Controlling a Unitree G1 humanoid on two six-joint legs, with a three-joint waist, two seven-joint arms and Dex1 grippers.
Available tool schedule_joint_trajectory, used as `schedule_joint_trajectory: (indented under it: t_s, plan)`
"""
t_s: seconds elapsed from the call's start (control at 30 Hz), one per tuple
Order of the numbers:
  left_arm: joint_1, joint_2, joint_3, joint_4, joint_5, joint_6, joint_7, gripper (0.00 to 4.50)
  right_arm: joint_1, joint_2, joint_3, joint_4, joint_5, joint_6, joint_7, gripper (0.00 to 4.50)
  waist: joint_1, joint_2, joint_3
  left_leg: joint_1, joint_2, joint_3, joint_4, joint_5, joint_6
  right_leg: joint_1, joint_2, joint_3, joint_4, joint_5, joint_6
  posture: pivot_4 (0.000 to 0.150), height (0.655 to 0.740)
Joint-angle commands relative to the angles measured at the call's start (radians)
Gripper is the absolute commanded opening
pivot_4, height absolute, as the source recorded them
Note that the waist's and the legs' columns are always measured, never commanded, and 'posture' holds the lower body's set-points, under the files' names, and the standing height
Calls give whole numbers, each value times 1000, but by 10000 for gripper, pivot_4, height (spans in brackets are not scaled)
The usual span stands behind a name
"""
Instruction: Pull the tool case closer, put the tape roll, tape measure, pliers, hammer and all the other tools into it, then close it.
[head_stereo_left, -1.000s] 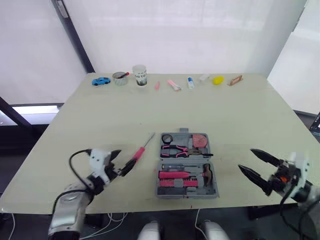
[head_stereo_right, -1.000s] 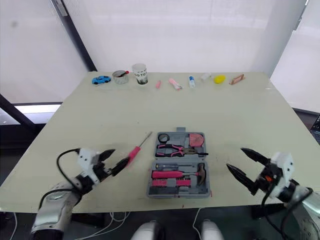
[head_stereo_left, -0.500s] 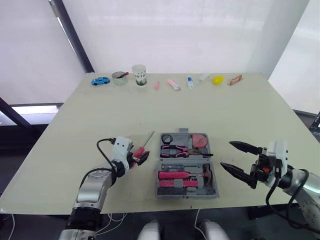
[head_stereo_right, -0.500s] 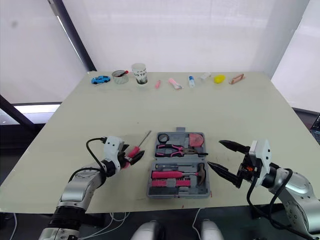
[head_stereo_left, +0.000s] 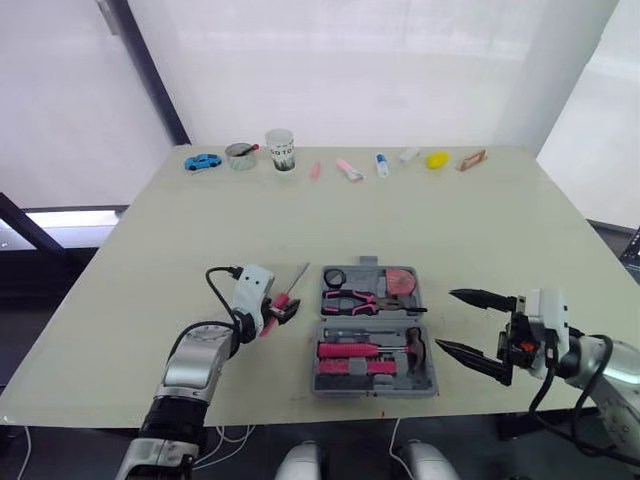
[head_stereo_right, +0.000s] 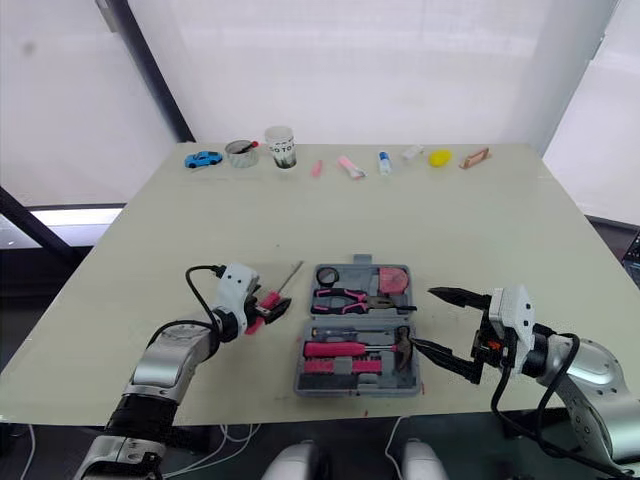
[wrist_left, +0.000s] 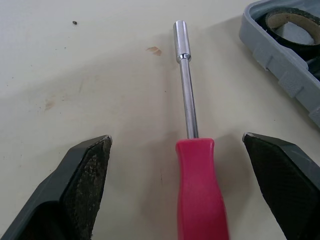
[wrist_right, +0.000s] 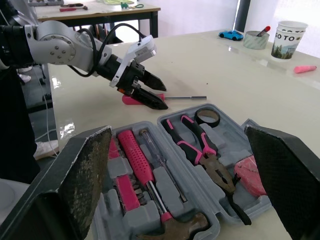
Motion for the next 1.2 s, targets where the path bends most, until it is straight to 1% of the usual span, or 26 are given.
schedule_joint_trajectory:
  t_s: [0.03,0.07,0.17,0.2,0.33,0.6,0.67,0.77,0.9,0.97,1.1,1.2]
  plan:
    - [2,-10,-4,-5,-3,18,-2,25432,5,-5,-9,-18,1,-26,10,45000,0,0,0,0,0,0,0,0,0,0,0,0,0,0,0,1500,7400]
    - [4,-12,-4,-8,-3,23,-1,20984,6,-5,-9,-17,0,-27,11,45000,0,0,0,0,0,0,0,0,0,0,0,0,0,0,0,1500,7400]
    - [10,-18,2,-14,-8,33,1,5500,9,-5,-8,-21,-2,-27,11,45000,0,0,0,0,0,0,0,0,0,0,0,0,0,0,0,1500,7400]
    - [11,-24,8,-16,-14,38,4,4889,9,-5,-8,-23,-1,-26,11,45000,0,0,0,0,0,0,0,0,0,0,0,0,0,0,0,1500,7400]
    - [17,-47,46,-26,-48,68,14,4955,7,-7,-7,-29,4,-21,15,45000,0,0,0,1,0,0,0,0,0,0,0,0,0,0,0,1500,7400]
    - [16,-12,64,-66,-59,79,-11,4955,-6,-16,-4,-35,21,-2,34,45000,-5,0,0,0,0,0,0,0,0,0,0,0,0,0,0,1500,7400]
    - [7,26,64,-97,-60,70,-45,4955,-13,-18,-7,-30,25,1,38,45000,-4,0,0,0,0,0,0,0,0,0,0,0,0,0,0,1500,7400]
    - [9,123,38,-130,-29,-59,-152,4955,-21,-17,-7,-22,29,5,43,45000,-4,-2,1,0,0,-1,0,0,0,0,0,0,0,0,0,1500,7400]
    - [29,230,22,-181,-53,-114,-293,4955,-30,-13,-3,-6,29,0,53,45000,-3,-2,1,0,0,0,0,0,0,0,0,0,-1,0,0,1500,7400]
    - [41,277,17,-214,-73,-117,-361,4955,-32,-11,-4,4,28,-5,59,45000,-3,-2,1,0,0,1,0,0,0,0,-1,0,-1,0,0,1500,7400]
    - [57,348,17,-300,-139,-47,-479,4955,-36,-6,-9,24,29,-16,71,45000,-1,-2,2,-1,0,1,0,0,0,0,-1,0,-1,0,0,1500,7400]
    - [64,411,-29,-373,-153,-15,-568,4955,-24,-7,-24,48,30,-32,86,45000,-1,-2,2,-1,0,1,0,0,0,0,-1,-1,-1,0,0,1500,7400]
